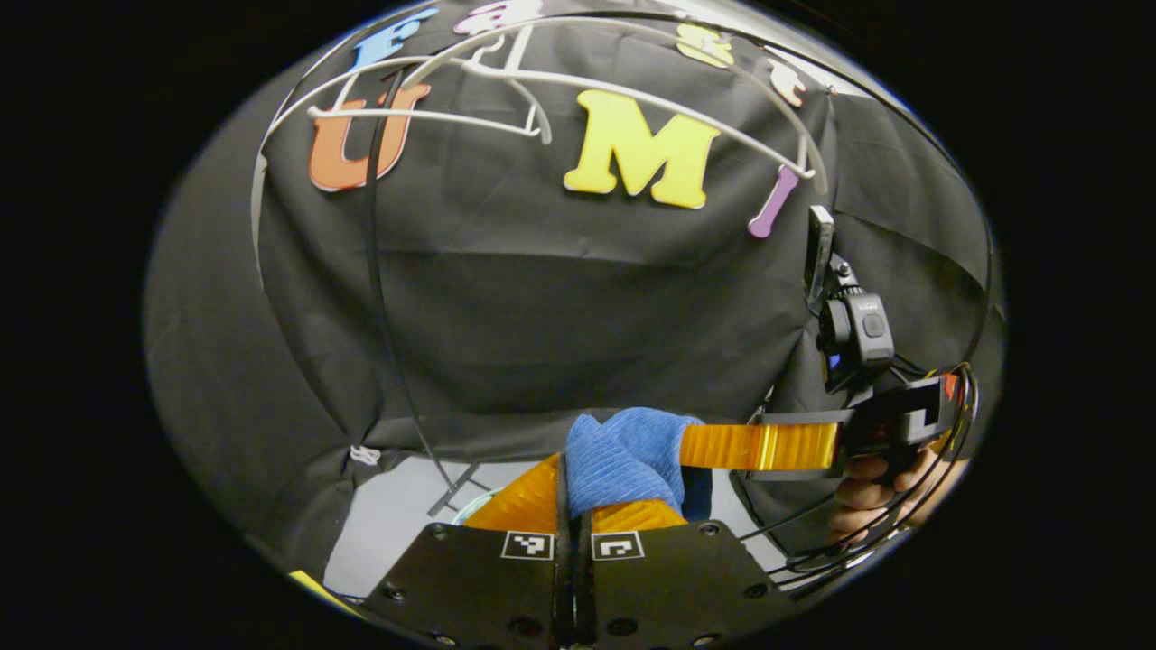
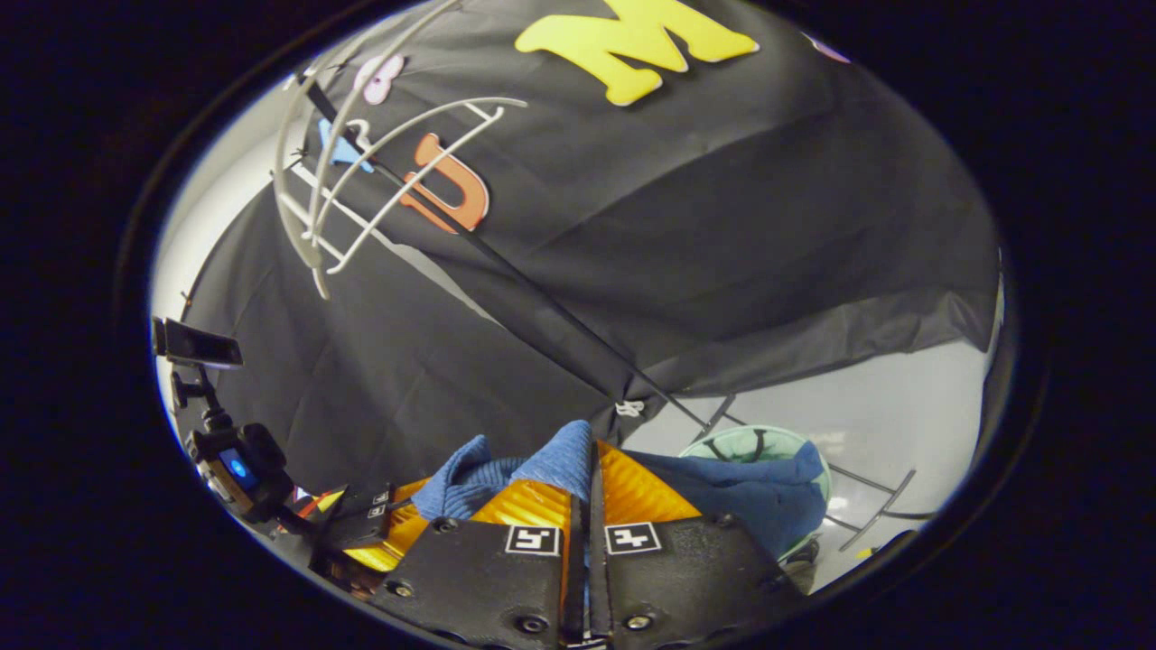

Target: Grasp the clothes on the hanger with both hands and then place them into the laundry hamper below.

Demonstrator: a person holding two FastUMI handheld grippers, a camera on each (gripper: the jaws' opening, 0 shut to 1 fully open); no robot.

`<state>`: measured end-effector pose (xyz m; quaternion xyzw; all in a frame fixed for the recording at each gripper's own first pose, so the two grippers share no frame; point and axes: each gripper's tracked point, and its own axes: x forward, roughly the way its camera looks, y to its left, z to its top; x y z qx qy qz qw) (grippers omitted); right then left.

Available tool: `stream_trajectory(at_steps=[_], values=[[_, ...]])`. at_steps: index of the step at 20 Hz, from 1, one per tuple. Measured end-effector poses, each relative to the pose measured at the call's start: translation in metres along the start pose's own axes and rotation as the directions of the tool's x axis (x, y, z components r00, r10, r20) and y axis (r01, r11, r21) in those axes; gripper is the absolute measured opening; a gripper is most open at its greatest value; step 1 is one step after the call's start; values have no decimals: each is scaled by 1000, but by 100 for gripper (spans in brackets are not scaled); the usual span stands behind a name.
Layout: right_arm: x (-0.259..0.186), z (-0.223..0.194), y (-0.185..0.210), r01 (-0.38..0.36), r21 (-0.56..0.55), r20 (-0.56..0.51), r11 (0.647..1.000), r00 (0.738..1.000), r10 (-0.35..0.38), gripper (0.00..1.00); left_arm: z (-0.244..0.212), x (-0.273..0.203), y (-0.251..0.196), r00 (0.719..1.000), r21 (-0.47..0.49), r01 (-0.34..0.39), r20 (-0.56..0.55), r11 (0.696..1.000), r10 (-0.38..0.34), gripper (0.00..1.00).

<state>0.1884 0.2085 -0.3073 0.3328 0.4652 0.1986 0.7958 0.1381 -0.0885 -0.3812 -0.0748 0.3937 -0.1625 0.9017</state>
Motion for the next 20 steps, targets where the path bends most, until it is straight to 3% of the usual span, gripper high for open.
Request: stream_trajectory(at_steps=[6, 7, 8, 12, 14, 15, 16, 17, 18, 19, 20], values=[[0, -9, -17, 129, -1, -111, 992, 985, -128, 6, -49, 33, 29, 988, -36, -98, -121, 995, 93, 7], [-1, -12, -23, 163, -29, -146, 986, 975, -166, 0, -59, 39, 33, 982, -34, -118, -153, 992, 111, 7], [-5, -15, -31, 199, -70, -191, 977, 959, -209, 7, -70, 44, 35, 975, -36, -130, -187, 991, 121, 2], [-27, -13, -44, 262, -263, -263, 929, 907, -330, 10, -96, 55, 42, 946, -24, -183, -278, 983, 169, 2], [-40, -7, -49, 283, -343, -271, 896, 883, -383, 24, -118, 62, 49, 921, -16, -210, -338, 978, 192, 3], [-45, -6, -52, 297, -376, -263, 878, 874, -408, 39, -126, 55, 59, 897, -2, -252, -377, 968, 233, 10], [-52, 0, -54, 311, -407, -253, 859, 865, -434, 43, -129, 51, 63, 887, -10, -271, -390, 962, 246, 24], [-56, 5, -55, 317, -436, -243, 842, 859, -450, 53, -127, 50, 62, 885, -30, -286, -390, 958, 252, 19], [-59, 10, -55, 321, -459, -231, 829, 858, -460, 55, -124, 51, 60, 890, -58, -288, -384, 956, 245, 22], [-55, 11, -56, 318, -473, -224, 822, 859, -461, 55, -116, 50, 58, 896, -84, -289, -375, 954, 239, 56], [-54, 12, -55, 318, -473, -217, 822, 862, -459, 57, -109, 49, 58, 900, -101, -294, -365, 951, 239, 65]])
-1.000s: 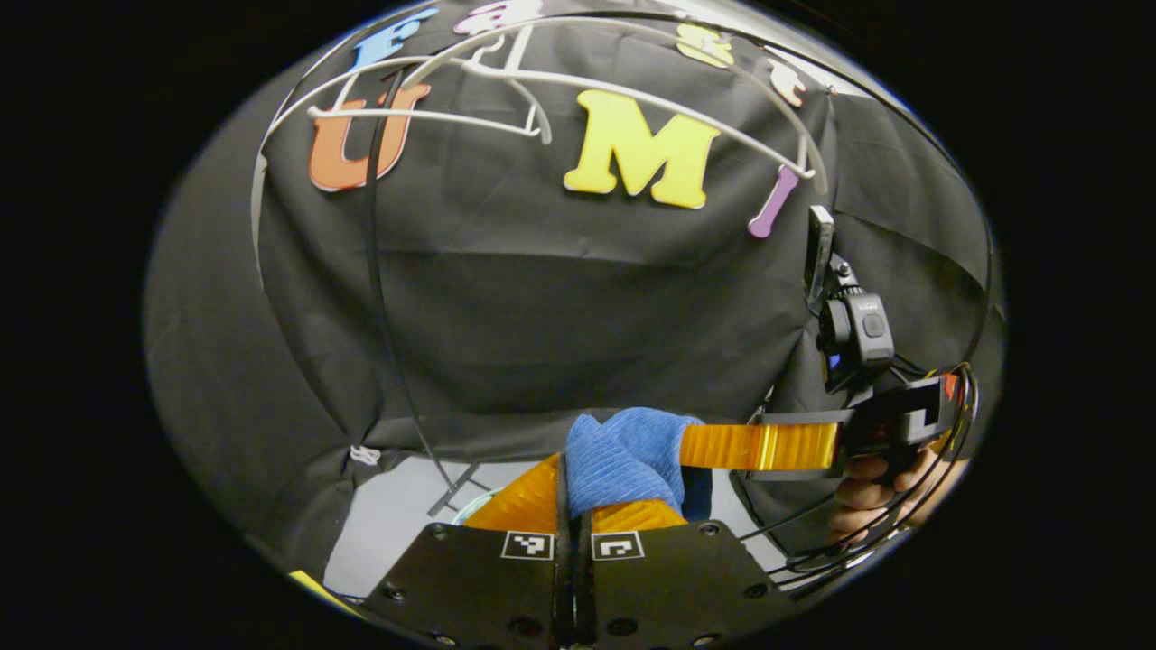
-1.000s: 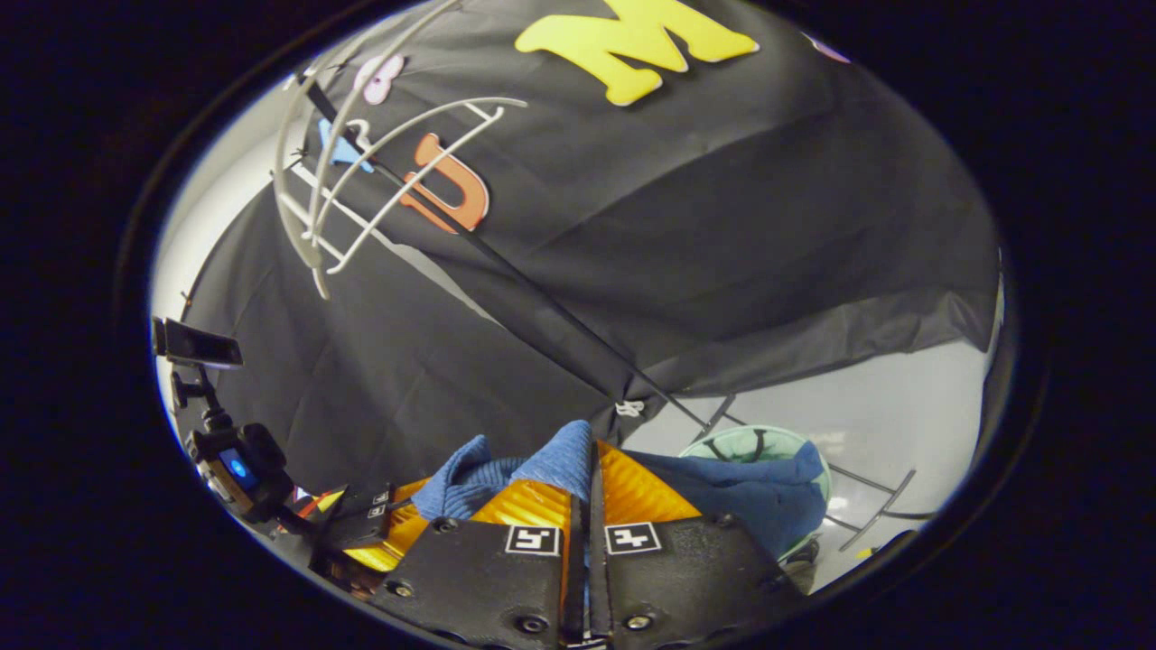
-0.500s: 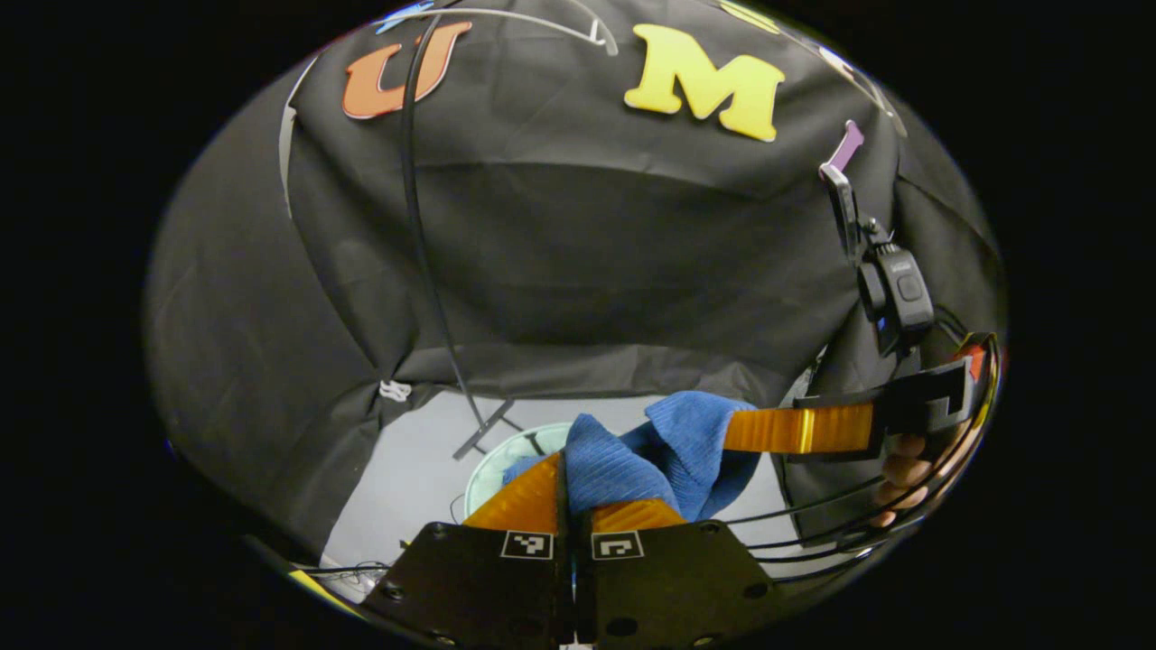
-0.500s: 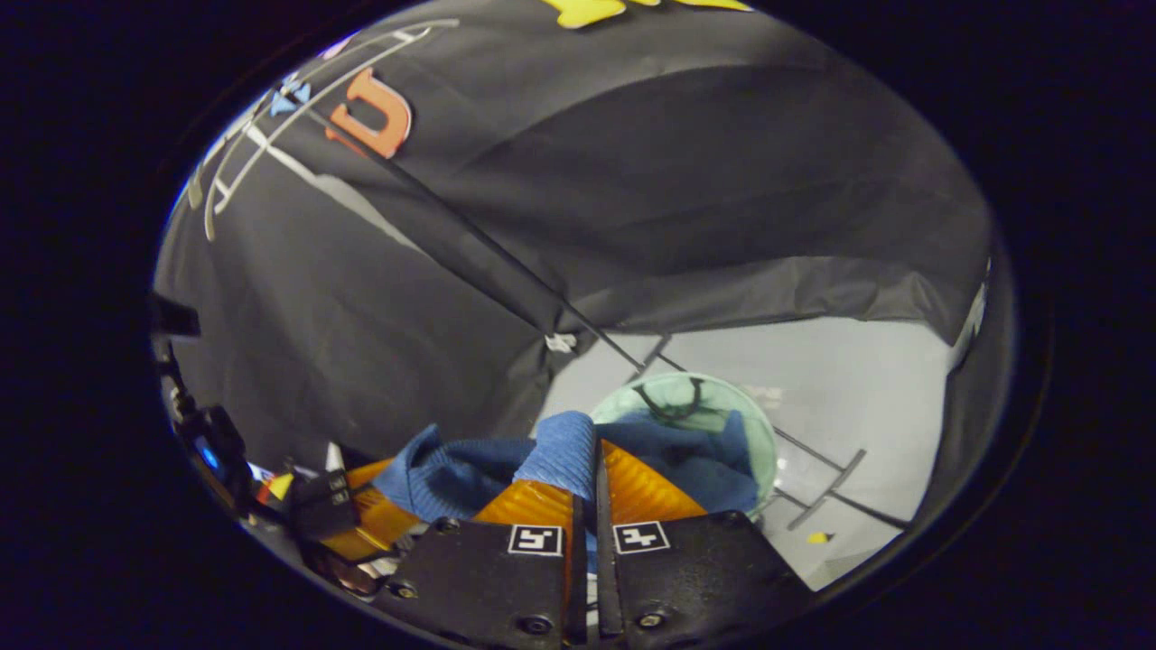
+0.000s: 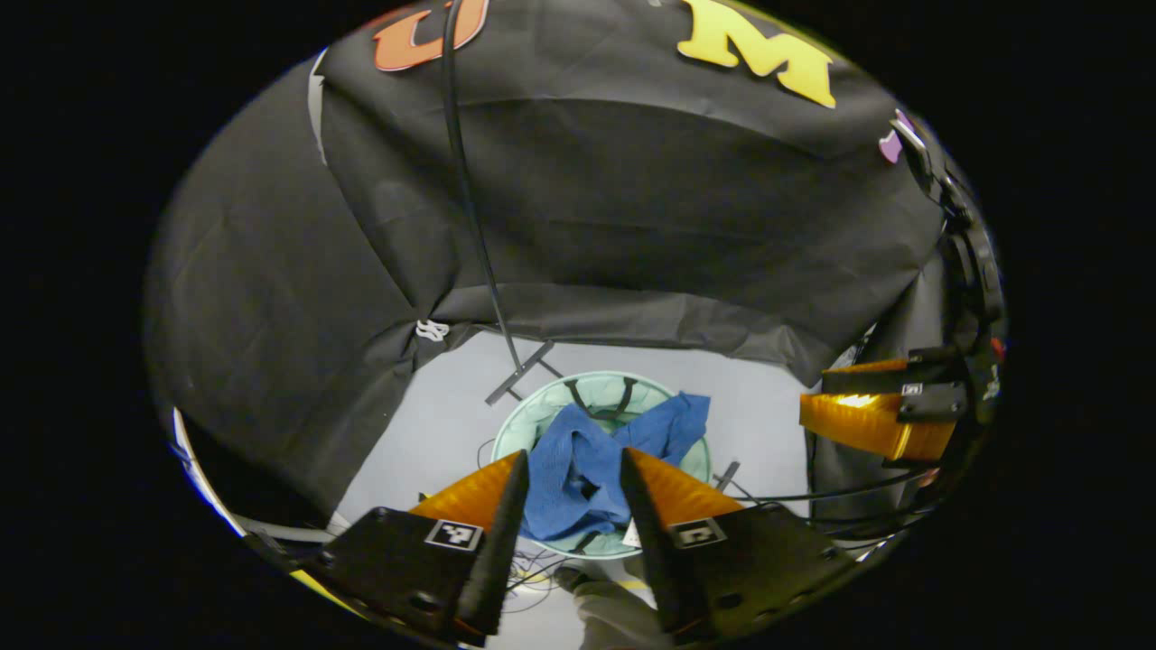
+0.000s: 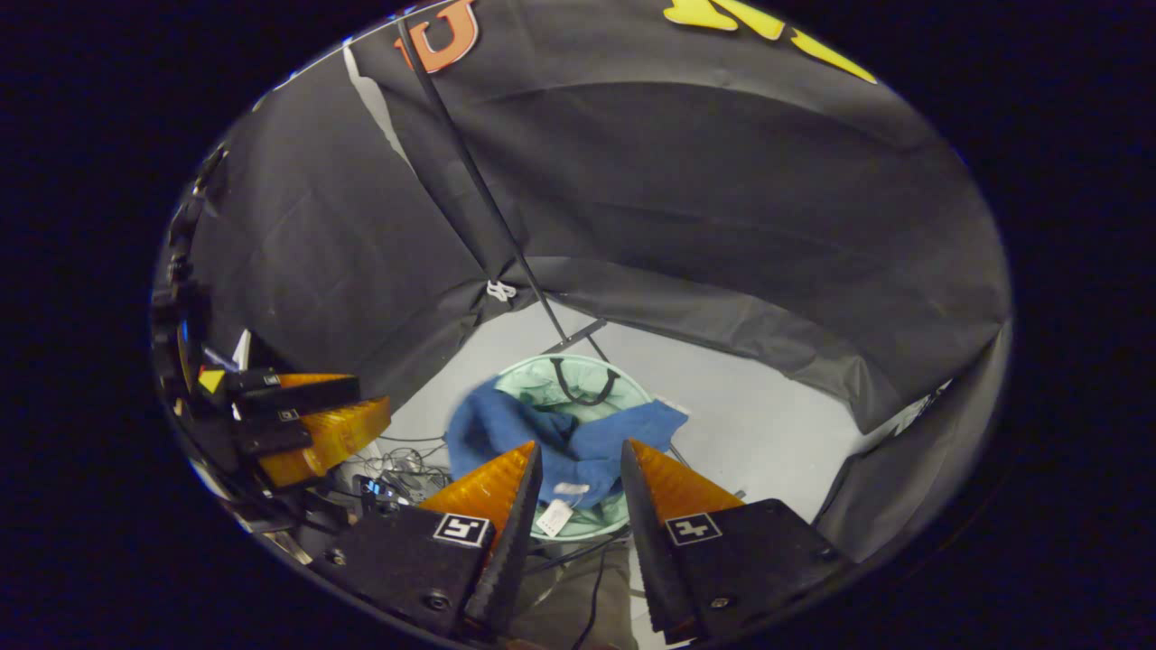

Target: Grasp the clothes on the hanger with both hands and then place them into the laundry hamper below.

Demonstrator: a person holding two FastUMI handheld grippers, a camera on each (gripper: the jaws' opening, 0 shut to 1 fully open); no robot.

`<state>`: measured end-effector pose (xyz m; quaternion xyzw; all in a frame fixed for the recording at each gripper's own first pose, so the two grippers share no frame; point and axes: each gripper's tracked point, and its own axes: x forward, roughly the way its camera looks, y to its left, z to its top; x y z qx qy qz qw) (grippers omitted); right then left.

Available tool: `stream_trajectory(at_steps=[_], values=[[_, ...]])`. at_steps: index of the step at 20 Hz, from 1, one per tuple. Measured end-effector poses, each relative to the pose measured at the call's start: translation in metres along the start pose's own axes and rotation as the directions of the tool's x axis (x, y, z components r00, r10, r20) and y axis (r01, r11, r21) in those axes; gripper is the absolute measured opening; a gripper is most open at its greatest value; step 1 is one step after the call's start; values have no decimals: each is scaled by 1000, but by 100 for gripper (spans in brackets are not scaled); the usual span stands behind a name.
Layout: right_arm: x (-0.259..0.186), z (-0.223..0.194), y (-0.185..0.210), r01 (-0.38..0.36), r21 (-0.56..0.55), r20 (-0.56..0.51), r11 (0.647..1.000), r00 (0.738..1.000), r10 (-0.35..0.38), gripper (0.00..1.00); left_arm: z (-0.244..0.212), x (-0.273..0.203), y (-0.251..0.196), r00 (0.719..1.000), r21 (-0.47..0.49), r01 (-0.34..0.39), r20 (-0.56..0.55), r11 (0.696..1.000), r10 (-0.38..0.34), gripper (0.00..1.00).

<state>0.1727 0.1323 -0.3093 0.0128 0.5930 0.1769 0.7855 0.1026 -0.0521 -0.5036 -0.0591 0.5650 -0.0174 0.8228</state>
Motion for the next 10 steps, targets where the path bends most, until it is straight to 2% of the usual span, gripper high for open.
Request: stream_trajectory(at_steps=[2, 3, 6, 7, 10], values=[[2, -3, 2, -6, 8, 25, 1000, 1000, 6, 57, 10, -9, 0, 1000, -16, -14, 25, 1000, 15, 82], [6, -5, 2, -2, 3, 43, 1000, 999, 2, 60, 10, -16, 4, 999, -24, -22, 36, 999, 23, 91], [8, -3, -1, 37, -5, 115, 999, 993, -37, 67, 17, -39, 7, 996, -33, -8, 85, 999, 11, 100], [7, 0, -1, 51, -2, 143, 999, 988, -50, 76, 20, -47, 11, 994, -10, -17, 110, 1000, 18, 96], [-5, 13, -6, 102, 33, 253, 994, 962, -107, 77, 29, -74, 18, 981, 112, -53, 189, 992, 31, 97]])
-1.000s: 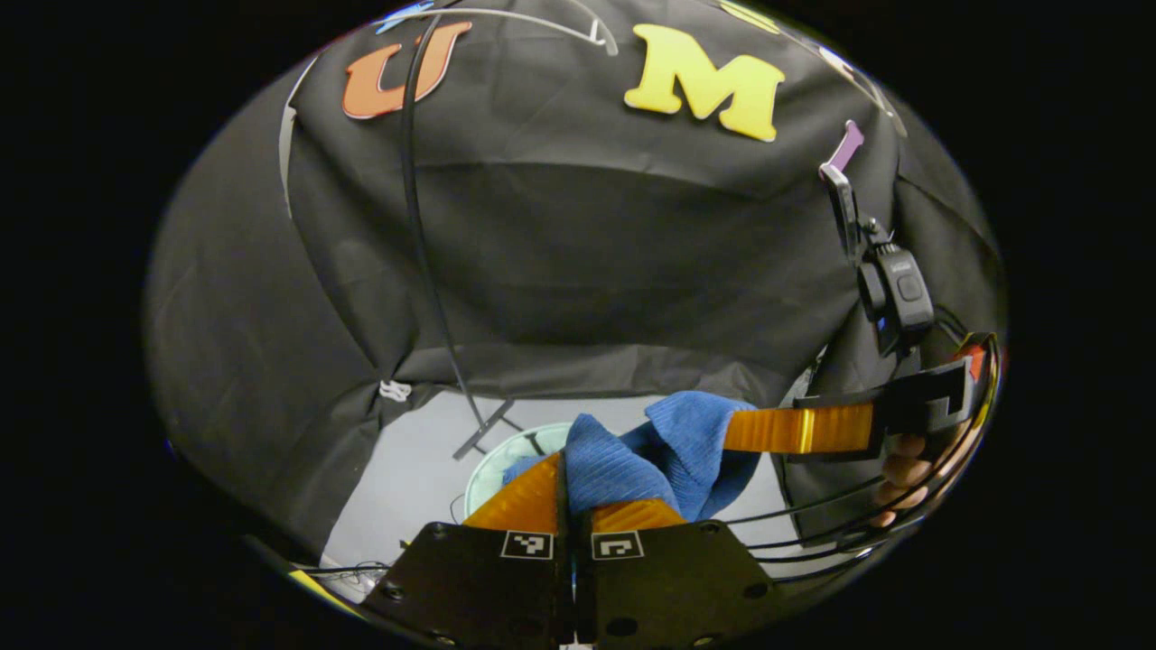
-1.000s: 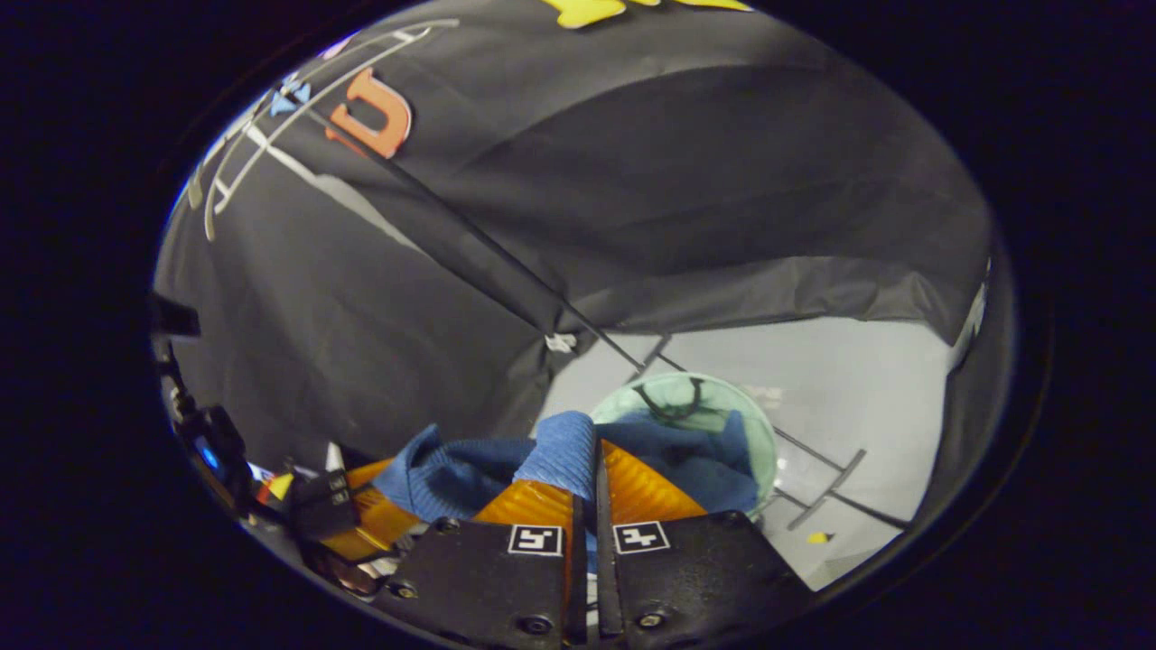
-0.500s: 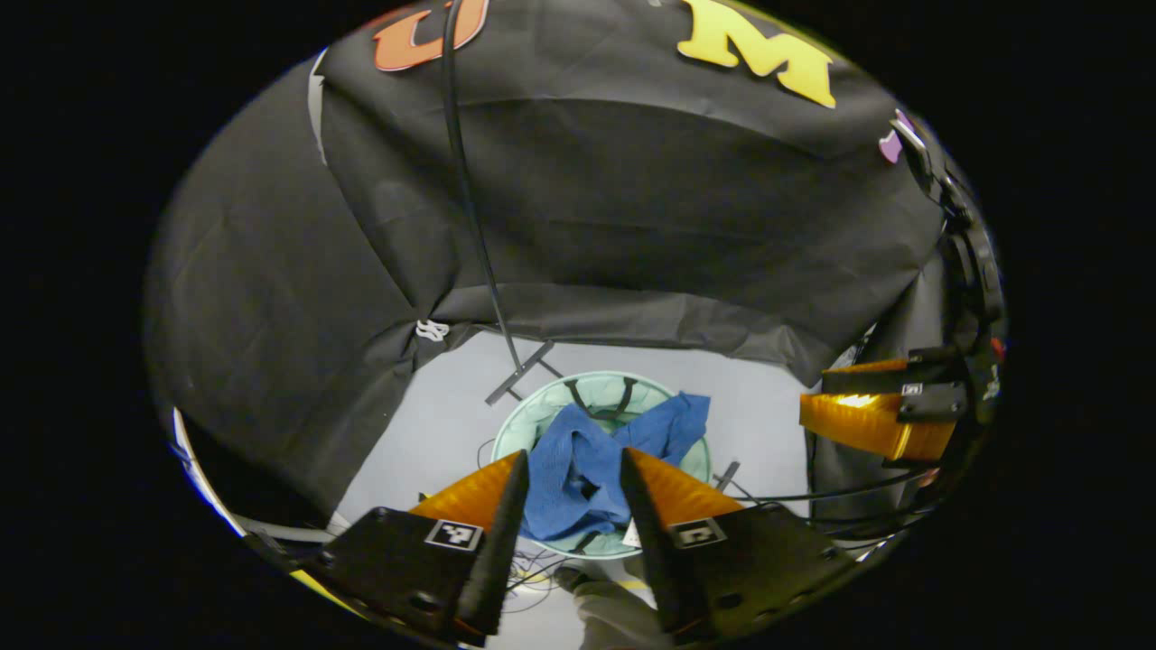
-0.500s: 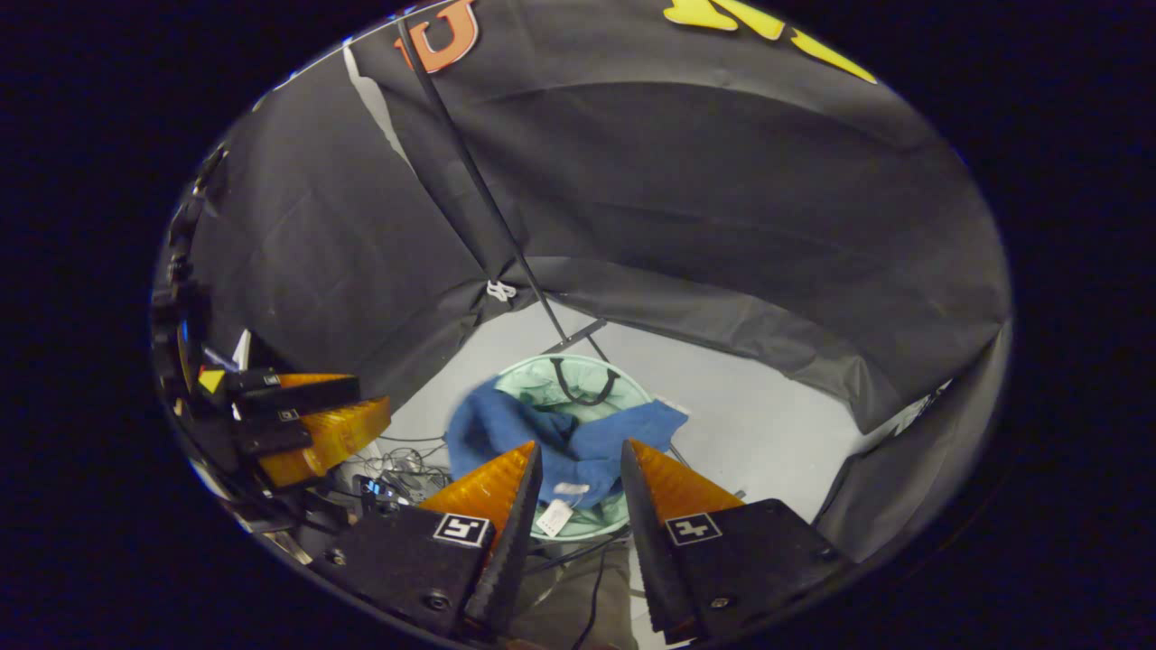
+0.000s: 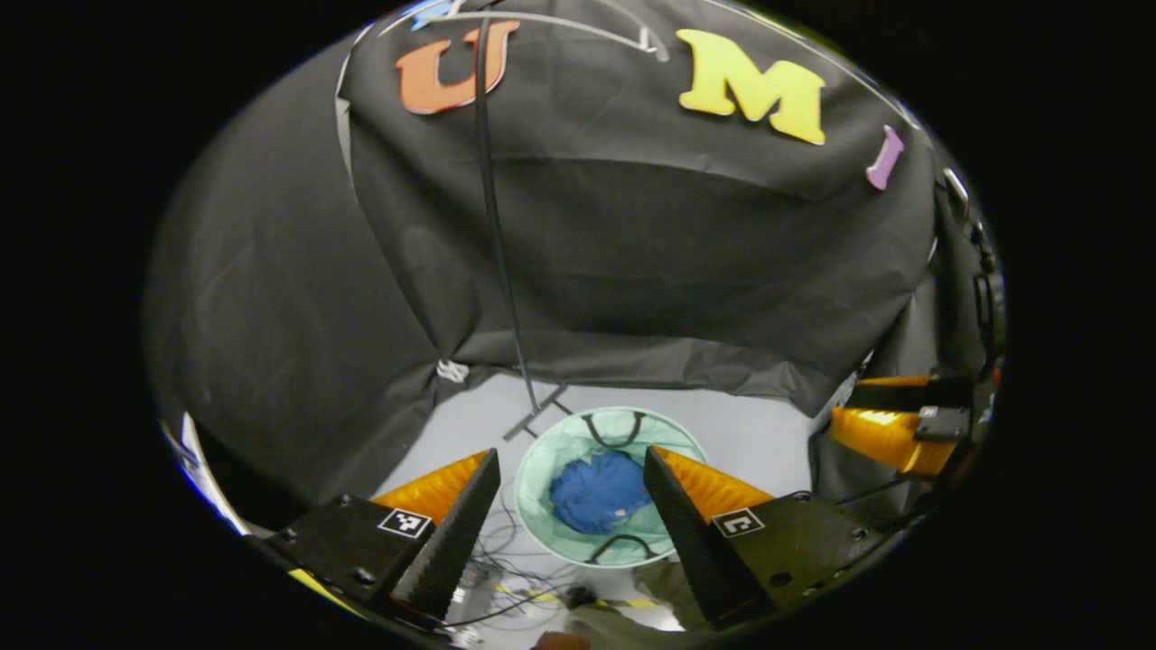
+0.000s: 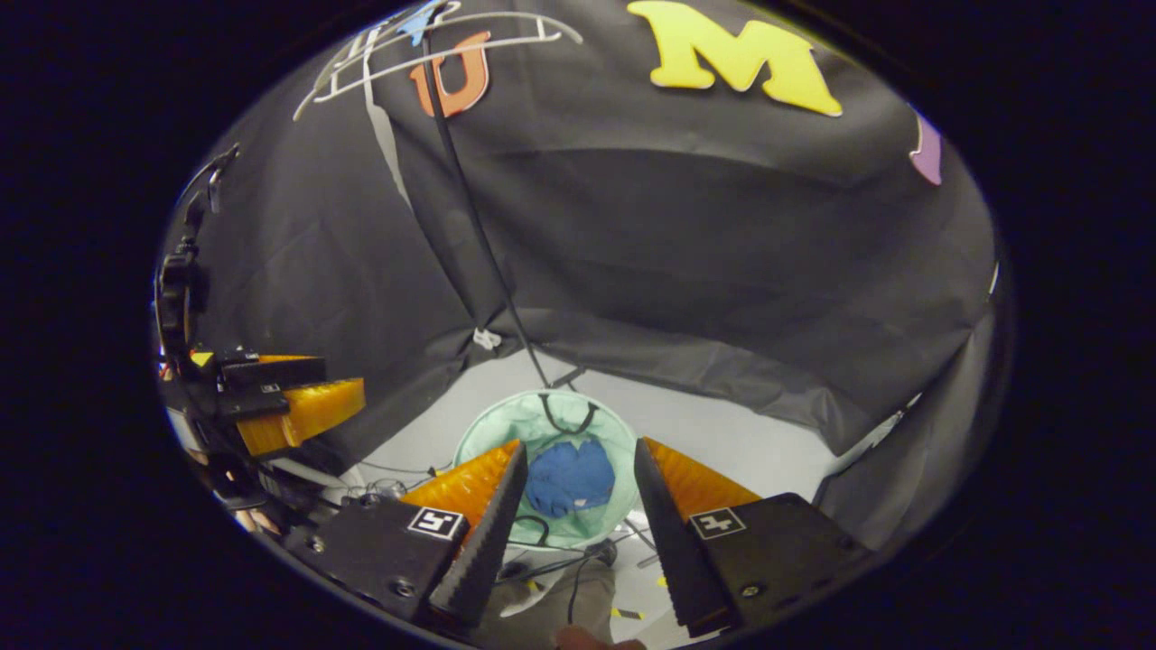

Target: Grasp the clothes on the hanger with both hands and then place them into the laundry hamper below.

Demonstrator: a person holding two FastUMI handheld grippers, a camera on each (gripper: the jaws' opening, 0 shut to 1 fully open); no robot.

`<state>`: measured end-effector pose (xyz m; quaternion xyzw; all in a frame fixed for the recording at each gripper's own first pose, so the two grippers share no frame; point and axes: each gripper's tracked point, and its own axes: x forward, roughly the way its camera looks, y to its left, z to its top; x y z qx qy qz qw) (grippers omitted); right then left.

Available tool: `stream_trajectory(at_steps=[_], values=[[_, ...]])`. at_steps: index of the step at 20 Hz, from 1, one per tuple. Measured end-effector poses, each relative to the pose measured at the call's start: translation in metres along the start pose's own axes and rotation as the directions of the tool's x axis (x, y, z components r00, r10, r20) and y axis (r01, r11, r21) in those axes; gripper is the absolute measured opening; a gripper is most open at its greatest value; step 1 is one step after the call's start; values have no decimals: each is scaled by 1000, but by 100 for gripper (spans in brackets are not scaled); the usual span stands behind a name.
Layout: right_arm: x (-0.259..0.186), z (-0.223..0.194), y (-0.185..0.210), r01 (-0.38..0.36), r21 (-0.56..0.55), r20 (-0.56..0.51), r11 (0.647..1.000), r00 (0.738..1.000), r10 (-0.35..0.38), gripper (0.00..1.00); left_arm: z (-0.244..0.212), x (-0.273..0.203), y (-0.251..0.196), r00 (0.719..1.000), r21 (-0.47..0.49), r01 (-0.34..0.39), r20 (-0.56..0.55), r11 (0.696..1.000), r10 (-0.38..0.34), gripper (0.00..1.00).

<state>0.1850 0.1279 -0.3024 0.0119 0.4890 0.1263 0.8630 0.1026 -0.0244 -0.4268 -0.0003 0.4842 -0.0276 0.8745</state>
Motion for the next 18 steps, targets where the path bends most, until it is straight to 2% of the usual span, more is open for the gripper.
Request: stream_trajectory(at_steps=[3, 4, 7, 9, 10, 12, 14, 16, 18], values=[[-20, 19, -1, 67, 32, 128, 997, 989, -70, 77, 26, -24, -9, 993, 99, 38, 106, 994, -48, 100], [-31, 22, 1, 76, 55, 170, 996, 982, -85, 77, 38, -34, -10, 986, 128, 41, 153, 991, -61, 97], [-84, 30, 10, 100, 124, 303, 987, 943, -134, 77, 69, -65, -22, 951, 190, 79, 280, 979, -131, 98], [-115, 31, 7, 159, 156, 396, 975, 894, -209, 77, 89, -95, -33, 902, 224, 120, 382, 967, -200, 98], [-128, 29, 5, 188, 183, 433, 965, 866, -251, 77, 101, -105, -35, 880, 238, 116, 426, 964, -211, 98], [-146, 13, -3, 220, 237, 481, 946, 820, -311, 85, 112, -122, -41, 851, 249, 102, 479, 963, -214, 97], [-146, 1, -10, 242, 275, 530, 930, 770, -357, 89, 126, -142, -48, 814, 262, 123, 524, 957, -249, 96], [-156, -4, -27, 266, 296, 572, 917, 720, -394, 87, 138, -172, -53, 784, 251, 133, 566, 959, -257, 96], [-172, -3, -44, 275, 293, 610, 916, 683, -401, 92, 146, -210, -64, 749, 231, 141, 611, 963, -256, 96]])
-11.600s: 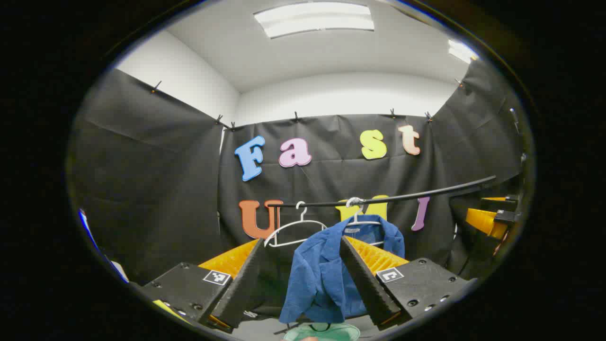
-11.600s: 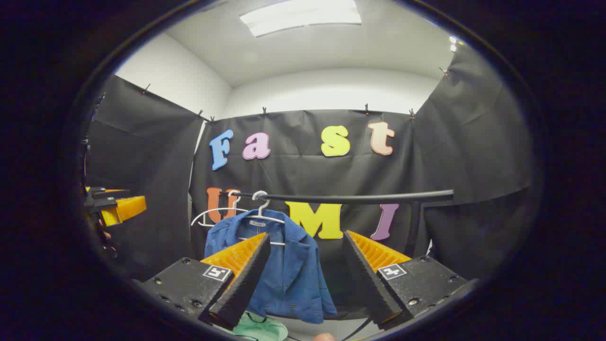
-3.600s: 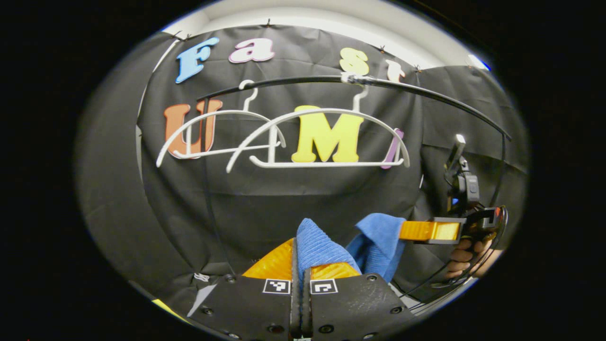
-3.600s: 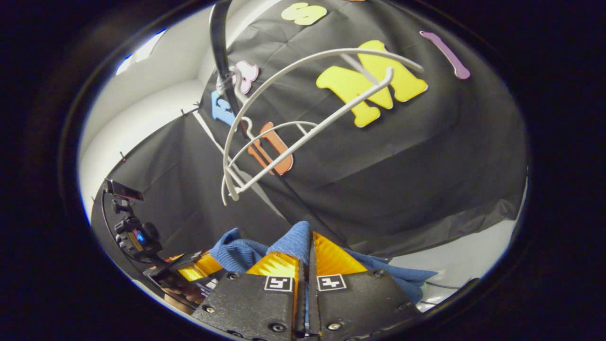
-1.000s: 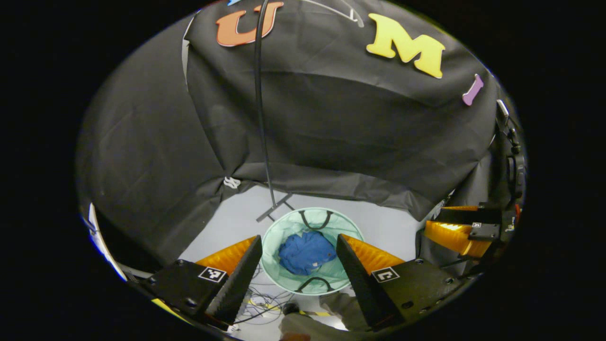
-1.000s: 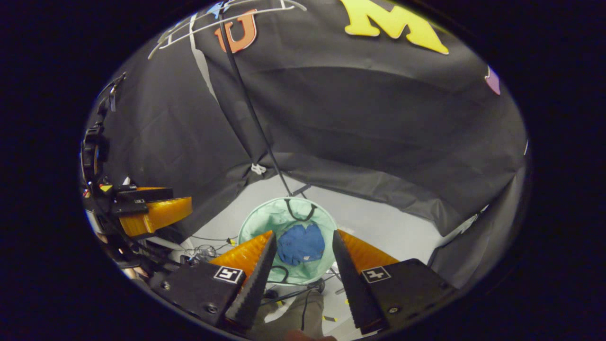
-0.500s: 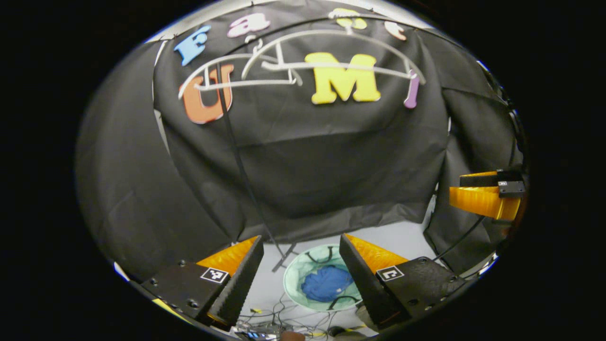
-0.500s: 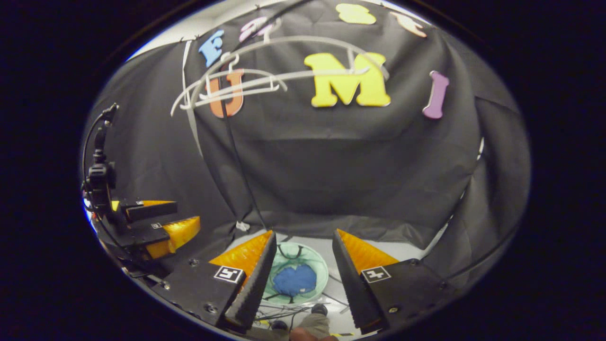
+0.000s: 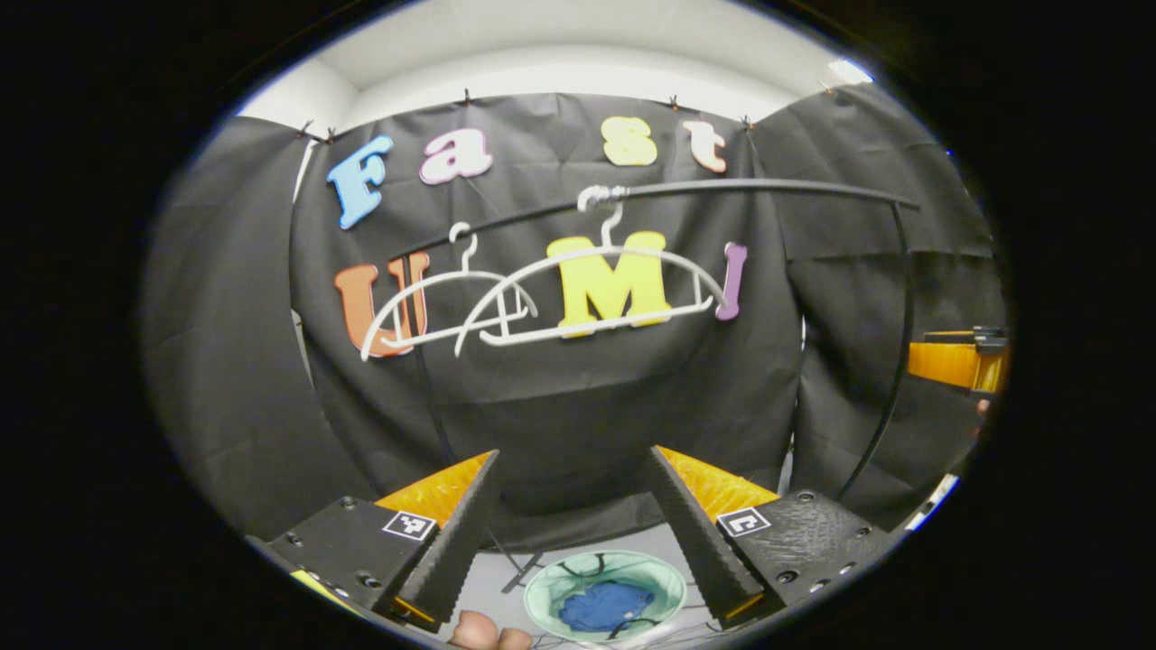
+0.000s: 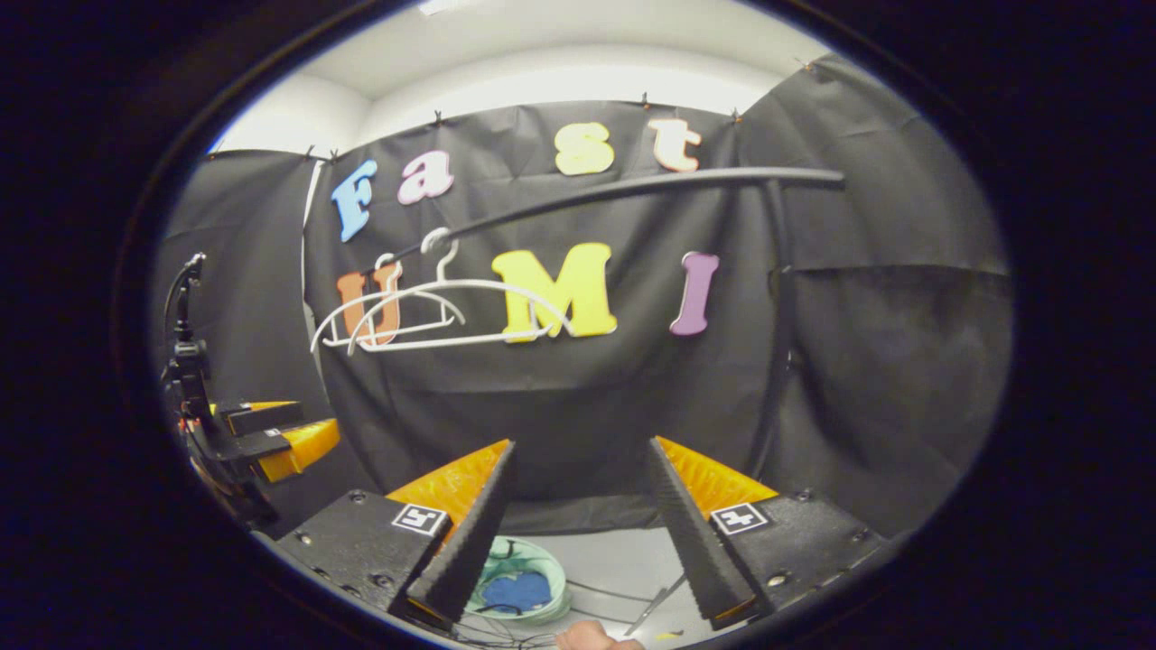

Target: Grasp the clothes on the hanger with both hands and then place them into the laundry hamper below.

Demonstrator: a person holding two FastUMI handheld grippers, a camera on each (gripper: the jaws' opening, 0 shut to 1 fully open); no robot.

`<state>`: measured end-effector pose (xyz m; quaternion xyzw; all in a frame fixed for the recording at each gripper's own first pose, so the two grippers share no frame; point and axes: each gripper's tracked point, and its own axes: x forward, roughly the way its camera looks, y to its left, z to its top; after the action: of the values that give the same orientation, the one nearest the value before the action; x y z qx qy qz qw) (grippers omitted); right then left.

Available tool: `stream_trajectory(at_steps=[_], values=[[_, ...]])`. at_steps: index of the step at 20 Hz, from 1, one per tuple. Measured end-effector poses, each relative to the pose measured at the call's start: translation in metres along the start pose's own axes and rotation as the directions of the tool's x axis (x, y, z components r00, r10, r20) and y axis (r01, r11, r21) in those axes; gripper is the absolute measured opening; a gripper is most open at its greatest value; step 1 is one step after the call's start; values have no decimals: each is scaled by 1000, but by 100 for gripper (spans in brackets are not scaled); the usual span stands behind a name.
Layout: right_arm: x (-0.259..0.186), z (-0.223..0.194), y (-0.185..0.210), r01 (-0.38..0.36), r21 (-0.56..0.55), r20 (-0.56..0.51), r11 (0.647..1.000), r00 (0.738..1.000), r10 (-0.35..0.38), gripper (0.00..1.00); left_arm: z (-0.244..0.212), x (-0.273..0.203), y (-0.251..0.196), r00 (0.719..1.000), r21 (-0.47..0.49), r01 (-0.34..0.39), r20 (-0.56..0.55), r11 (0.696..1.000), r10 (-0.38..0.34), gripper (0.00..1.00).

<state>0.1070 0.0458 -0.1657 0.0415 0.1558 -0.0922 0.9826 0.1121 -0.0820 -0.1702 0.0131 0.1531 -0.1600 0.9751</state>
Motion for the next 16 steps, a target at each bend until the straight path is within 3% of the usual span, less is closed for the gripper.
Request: stream_trajectory(at_steps=[4, 8, 12, 16], values=[[-14, 36, -25, -69, -16, 91, 997, 993, 70, 95, 57, -42, -19, 993, -76, -44, 110, 996, 52, 97], [-50, 87, -38, -142, -67, 206, 988, 967, 153, 94, 115, -107, -44, 954, -90, -139, 256, 986, 157, 100], [-91, 106, -37, -293, -86, 261, 952, 916, 305, 93, 123, -145, -83, 961, -159, -123, 228, 980, 157, 100], [-104, 111, -50, -327, -87, 258, 941, 905, 338, 96, 141, -191, -87, 941, -130, -208, 243, 969, 234, 100]])
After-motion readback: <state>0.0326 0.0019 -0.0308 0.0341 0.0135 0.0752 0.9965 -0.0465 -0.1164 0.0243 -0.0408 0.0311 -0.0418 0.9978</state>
